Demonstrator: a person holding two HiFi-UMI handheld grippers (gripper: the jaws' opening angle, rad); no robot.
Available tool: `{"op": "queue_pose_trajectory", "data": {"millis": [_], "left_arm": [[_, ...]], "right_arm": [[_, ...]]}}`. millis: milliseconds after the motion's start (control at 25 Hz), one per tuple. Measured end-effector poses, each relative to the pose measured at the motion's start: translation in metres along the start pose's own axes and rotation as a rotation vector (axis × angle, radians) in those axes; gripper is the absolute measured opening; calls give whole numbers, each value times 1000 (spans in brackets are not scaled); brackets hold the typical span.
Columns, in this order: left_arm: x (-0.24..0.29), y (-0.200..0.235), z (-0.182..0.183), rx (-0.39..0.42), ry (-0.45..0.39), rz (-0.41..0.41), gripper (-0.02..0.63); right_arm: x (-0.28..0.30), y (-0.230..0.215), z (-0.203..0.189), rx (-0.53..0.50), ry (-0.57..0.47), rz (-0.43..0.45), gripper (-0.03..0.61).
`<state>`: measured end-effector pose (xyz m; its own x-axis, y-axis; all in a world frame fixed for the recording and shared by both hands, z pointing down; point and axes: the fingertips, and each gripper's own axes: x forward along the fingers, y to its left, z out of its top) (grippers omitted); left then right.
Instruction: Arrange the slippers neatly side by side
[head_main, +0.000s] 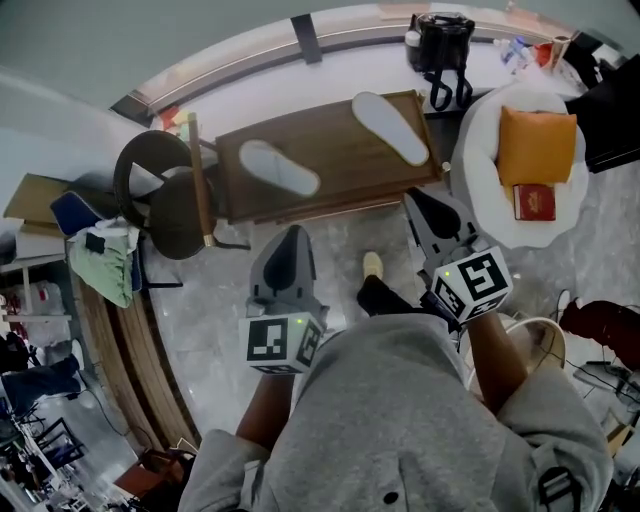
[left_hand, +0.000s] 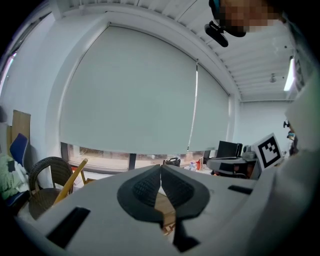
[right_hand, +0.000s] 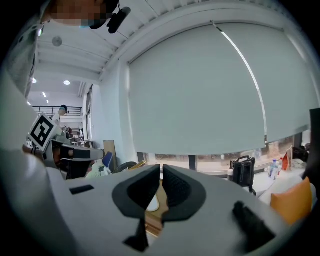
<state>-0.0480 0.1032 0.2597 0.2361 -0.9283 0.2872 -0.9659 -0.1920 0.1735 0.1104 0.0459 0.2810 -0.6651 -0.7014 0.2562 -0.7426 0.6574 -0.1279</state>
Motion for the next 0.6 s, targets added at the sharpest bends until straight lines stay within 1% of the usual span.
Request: {"op": "queue_pose_trajectory", "data": {"millis": [320, 600], "left_arm": [[35, 2, 7, -22, -3, 30, 15], [47, 1, 11, -15, -2, 40, 15]], "right_arm": [[21, -30, 3, -7, 10, 28, 32], [29, -41, 5, -3, 13, 38, 32]]}}
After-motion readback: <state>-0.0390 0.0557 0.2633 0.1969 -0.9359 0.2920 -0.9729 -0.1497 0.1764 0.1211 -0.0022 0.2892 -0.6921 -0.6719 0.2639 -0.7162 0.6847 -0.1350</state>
